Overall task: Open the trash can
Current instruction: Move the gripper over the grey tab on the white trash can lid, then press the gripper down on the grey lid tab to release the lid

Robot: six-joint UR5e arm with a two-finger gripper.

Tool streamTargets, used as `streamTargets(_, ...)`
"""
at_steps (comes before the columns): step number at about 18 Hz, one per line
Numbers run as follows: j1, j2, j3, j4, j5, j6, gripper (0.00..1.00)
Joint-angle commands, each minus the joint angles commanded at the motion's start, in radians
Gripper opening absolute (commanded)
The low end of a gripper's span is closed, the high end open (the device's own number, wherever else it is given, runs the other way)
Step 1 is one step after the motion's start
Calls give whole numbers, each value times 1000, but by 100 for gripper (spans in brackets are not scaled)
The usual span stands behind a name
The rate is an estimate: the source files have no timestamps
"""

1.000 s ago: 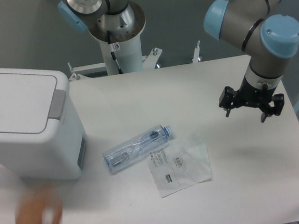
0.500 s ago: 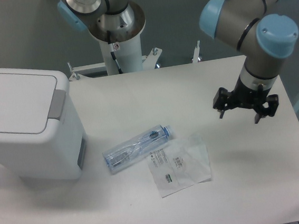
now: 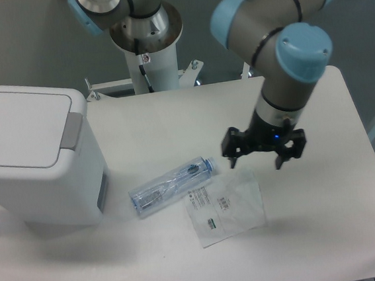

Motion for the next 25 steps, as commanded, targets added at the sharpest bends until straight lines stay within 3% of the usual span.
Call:
streamTargets(4,-48,74,-14,0,-147,-112,100)
streamTargets(8,-92,104,-34,3,-146,-195,100)
streamTargets(11,-114,175,-109,17,-149,-212,100)
streamTargets(14,-134,242,-198,75,-187,-215,100)
streamTargets(16,-159,304,-292,190,-198,-302,100)
streamTargets(22,-235,272,-314,267,-190,-328,100)
streamTargets(25,-238,275,-319,271,-189,-336,100)
